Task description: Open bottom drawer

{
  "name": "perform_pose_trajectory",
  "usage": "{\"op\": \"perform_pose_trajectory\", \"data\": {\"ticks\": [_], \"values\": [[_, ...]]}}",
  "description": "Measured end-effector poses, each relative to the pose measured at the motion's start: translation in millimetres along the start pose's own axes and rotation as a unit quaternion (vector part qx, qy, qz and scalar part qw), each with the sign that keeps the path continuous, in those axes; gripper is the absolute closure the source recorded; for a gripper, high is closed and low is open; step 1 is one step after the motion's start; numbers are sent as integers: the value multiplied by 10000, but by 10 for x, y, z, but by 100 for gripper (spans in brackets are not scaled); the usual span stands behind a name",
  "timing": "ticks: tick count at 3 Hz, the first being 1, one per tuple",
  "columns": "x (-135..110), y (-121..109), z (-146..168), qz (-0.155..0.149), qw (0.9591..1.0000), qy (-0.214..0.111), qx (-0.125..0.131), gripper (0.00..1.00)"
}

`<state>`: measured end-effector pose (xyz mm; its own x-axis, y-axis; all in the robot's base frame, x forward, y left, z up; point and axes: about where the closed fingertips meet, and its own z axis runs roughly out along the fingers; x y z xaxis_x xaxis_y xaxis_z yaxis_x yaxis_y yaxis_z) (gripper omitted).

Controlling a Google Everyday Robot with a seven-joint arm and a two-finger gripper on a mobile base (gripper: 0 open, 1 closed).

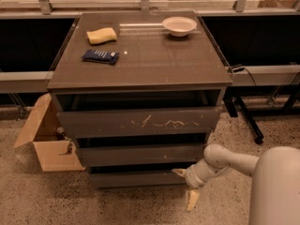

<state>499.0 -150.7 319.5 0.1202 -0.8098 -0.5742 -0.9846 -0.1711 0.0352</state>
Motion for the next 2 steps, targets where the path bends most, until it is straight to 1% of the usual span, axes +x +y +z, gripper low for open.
{"op": "perform_pose_trajectory", "data": {"ticks": [1,2], "values": [[53,-2,73,-27,10000,-54,29,0],[175,-18,259,-144,9998,27,157,0]]}}
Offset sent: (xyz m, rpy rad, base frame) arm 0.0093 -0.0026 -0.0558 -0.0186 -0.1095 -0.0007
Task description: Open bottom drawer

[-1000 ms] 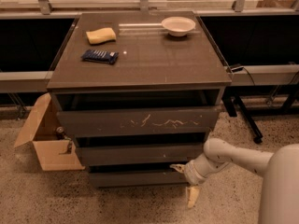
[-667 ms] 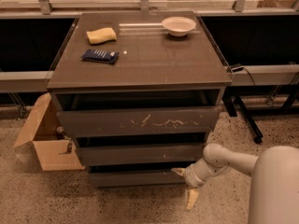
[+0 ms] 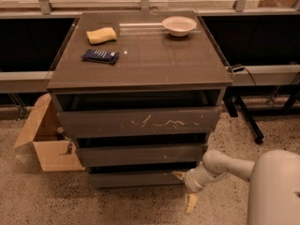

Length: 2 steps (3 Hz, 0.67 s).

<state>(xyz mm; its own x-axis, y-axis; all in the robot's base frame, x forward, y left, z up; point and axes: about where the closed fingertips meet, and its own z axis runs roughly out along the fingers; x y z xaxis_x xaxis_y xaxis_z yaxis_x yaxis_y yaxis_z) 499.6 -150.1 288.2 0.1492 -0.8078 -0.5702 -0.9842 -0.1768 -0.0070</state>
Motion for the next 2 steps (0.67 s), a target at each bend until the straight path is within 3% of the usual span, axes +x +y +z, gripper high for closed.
{"op": "perform_pose_trajectory", "data": {"ticks": [2], "values": [[287,-282,281,-58,9991,224,359,0]]}}
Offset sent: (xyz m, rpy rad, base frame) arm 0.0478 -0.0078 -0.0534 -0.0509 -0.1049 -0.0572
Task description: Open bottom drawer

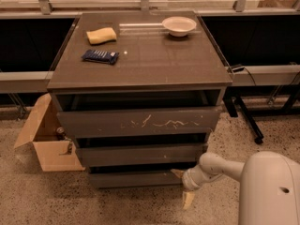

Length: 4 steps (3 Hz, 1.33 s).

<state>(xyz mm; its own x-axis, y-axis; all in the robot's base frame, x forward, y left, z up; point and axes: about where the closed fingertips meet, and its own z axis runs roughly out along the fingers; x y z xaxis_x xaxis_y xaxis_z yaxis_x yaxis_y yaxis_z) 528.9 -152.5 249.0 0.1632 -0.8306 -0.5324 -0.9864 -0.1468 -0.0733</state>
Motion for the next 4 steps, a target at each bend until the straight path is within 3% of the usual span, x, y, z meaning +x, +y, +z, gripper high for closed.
{"op": "perform_pose_trajectory", "data": {"ticks": [3,4], "values": [[410,-509,389,236,9991,2,359,0],[454,-597,525,270,9989,-82,363,19]]}}
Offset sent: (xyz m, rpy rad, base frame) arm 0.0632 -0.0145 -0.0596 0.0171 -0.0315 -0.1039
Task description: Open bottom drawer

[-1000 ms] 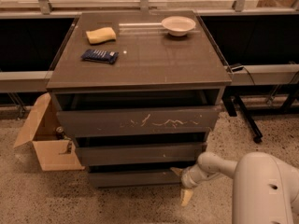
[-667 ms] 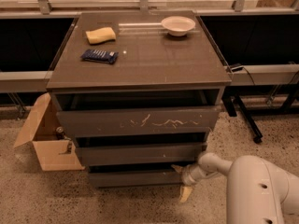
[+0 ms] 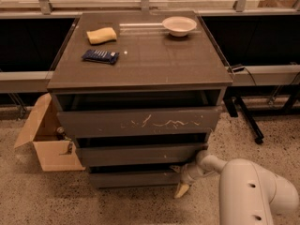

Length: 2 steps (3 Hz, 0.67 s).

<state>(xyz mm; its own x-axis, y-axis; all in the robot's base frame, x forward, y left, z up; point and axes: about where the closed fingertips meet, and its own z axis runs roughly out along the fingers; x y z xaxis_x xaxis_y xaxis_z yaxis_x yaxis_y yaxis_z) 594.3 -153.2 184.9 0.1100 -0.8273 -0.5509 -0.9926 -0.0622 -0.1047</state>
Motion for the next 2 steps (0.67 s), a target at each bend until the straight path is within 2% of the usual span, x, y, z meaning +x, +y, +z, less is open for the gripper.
{"op": "perform_pose_trajectory", "data": {"ticks": [1,2], "values": [[-97,73,105,-98,9998,-110,-100,50],[-359,302,39,-333,9989,-261,-226,81]]}}
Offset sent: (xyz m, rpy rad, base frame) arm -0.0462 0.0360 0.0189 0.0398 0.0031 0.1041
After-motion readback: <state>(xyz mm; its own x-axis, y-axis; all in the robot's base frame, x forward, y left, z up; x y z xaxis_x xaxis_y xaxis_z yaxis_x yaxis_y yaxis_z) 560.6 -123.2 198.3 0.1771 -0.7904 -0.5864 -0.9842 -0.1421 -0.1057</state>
